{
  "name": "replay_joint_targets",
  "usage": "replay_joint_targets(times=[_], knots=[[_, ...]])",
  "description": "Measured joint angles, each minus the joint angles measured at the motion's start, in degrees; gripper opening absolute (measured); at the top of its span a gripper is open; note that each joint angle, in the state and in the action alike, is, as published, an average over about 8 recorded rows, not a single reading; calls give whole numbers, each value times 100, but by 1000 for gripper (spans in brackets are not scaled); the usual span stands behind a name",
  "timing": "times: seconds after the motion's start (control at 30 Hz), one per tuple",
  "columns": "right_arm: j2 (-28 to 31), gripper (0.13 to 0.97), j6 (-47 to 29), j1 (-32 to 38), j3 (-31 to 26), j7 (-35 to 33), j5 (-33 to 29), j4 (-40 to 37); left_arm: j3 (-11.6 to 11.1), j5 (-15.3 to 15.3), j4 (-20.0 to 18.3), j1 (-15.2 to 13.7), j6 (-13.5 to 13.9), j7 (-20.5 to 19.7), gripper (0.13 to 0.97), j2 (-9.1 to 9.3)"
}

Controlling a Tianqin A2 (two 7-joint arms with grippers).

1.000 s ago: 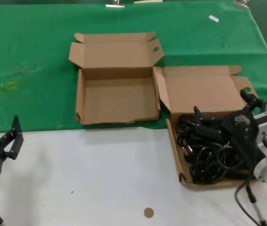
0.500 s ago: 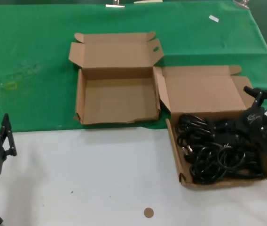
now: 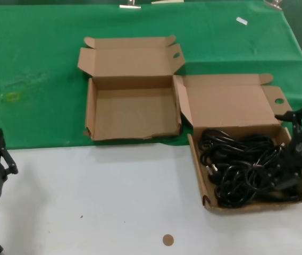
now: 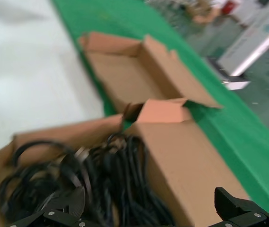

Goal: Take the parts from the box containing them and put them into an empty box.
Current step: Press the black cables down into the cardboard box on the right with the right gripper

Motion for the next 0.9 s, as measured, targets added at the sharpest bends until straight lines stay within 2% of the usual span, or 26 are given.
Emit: replay_joint_targets(times=[0.17,0.47,0.7,0.9], knots=[[121,966,-910,210,89,-406,-82,-187,0,0,0,0,0,0,151,0],[79,960,-2225,553,216,-1011,-127,-530,0,0,0,0,0,0,144,0],[-37,943,-2896,784,214,-1258,-258,-738,0,0,0,0,0,-2,144,0],[-232,873,-3234,1069,163,-1286,-475,-940,0,1,0,0,0,-2,144,0]])
